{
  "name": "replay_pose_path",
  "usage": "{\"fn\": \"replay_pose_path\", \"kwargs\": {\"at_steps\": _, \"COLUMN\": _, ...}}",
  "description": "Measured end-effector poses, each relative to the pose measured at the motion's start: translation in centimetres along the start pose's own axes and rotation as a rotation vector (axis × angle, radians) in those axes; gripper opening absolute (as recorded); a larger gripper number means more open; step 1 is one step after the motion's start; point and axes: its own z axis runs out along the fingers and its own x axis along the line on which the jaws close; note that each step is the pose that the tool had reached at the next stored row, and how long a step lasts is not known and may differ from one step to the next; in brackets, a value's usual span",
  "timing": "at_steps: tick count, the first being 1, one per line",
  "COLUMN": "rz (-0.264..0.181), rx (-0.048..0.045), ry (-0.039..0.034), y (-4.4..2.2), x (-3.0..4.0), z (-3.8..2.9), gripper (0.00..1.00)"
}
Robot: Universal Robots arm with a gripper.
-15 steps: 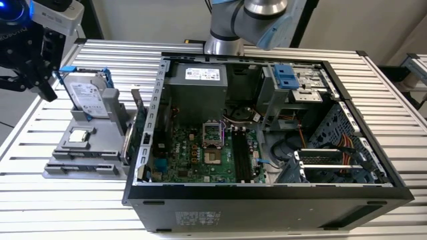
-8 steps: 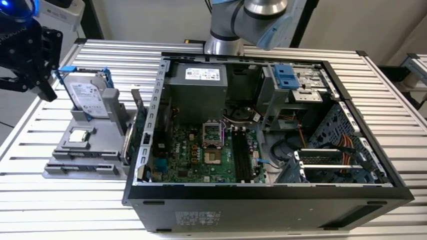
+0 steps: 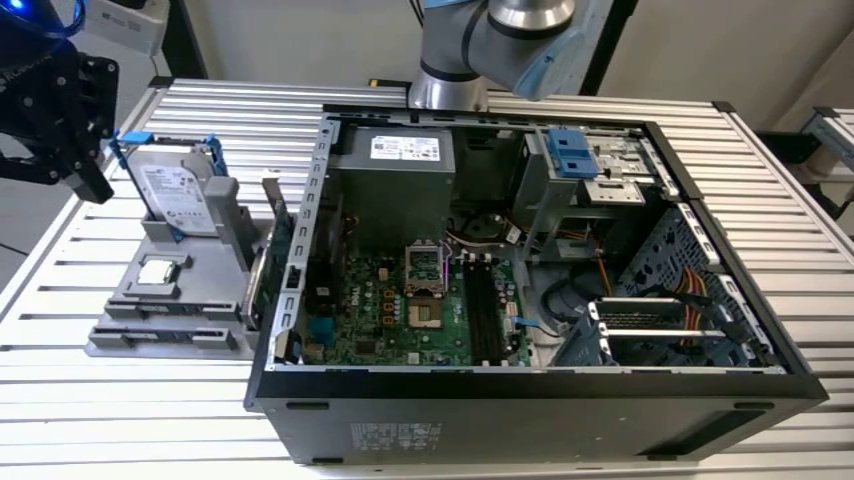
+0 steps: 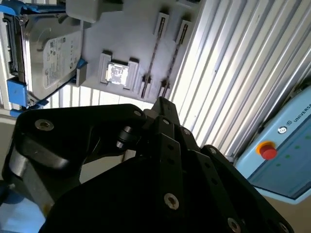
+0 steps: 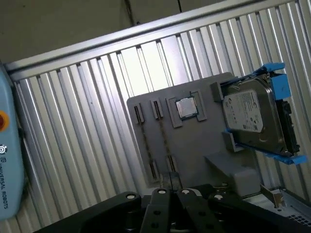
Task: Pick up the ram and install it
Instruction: 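Pick up the ram and move it above insertion slot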
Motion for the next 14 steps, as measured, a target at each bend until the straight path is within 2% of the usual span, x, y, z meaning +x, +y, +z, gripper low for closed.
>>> {"fn": "replay_pose_path", "kwargs": {"at_steps": 4, "rz": -0.051, "rx": 0.0013, "ry": 0.0009, "y": -0.01, "x": 0.0, "z": 0.01, "gripper": 0.0}}
{"fn": "replay_pose_path", "kwargs": {"at_steps": 10, "rz": -0.125, "rx": 0.0139, "ry": -0.0012, "y": 0.0, "x": 0.0, "z": -0.01, "gripper": 0.0}}
{"fn": "replay_pose_path", "kwargs": {"at_steps": 14, "rz": -0.169, "rx": 0.0166, "ry": -0.0017, "y": -0.01, "x": 0.0, "z": 0.0, "gripper": 0.0}}
